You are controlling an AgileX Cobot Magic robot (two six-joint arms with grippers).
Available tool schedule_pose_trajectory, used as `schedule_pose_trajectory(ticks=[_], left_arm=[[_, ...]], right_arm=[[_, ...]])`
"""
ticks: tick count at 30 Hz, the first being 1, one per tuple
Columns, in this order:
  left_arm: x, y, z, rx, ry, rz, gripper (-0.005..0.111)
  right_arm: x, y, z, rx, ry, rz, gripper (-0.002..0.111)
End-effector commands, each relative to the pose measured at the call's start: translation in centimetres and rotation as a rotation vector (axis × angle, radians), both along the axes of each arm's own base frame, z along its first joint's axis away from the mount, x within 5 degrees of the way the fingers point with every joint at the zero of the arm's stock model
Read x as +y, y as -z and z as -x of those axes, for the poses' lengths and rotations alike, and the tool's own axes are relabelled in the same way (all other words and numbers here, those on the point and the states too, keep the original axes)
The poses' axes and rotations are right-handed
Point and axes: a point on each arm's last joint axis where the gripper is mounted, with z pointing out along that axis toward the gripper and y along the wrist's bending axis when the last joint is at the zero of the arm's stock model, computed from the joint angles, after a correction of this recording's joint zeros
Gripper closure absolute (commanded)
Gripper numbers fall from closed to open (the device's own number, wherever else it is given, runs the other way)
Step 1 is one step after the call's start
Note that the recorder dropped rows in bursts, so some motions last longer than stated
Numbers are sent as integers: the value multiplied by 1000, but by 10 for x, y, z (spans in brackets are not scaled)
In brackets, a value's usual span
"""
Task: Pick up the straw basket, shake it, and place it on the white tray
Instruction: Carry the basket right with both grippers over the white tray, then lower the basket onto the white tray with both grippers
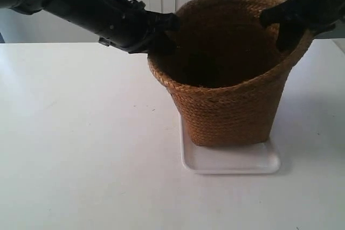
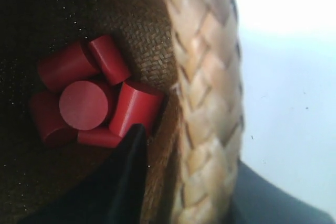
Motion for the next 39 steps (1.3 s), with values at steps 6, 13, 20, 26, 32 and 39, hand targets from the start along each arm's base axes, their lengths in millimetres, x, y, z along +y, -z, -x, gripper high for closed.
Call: schedule_pose_trajectory(ticks=[6, 13, 20, 26, 32, 39], left_arm=[[-5, 4, 1, -2, 52, -37, 107], [-5, 7, 0, -3, 55, -54, 107], [-5, 7, 1, 15, 51, -47, 107], [-5, 7, 1, 14, 51, -48, 107], [-5, 7, 1, 16, 53, -48, 105], [-5, 7, 0, 11, 54, -50, 67]], right_arm=[[-9, 17, -6, 3, 38, 57, 108], [-9, 28, -5, 15, 38, 57, 108], [-12, 28, -6, 3, 32, 96, 108], [-13, 28, -5, 14, 31, 108, 108], [-13, 28, -4, 27, 33, 107, 103], [-13, 28, -5, 16, 33, 105, 73]])
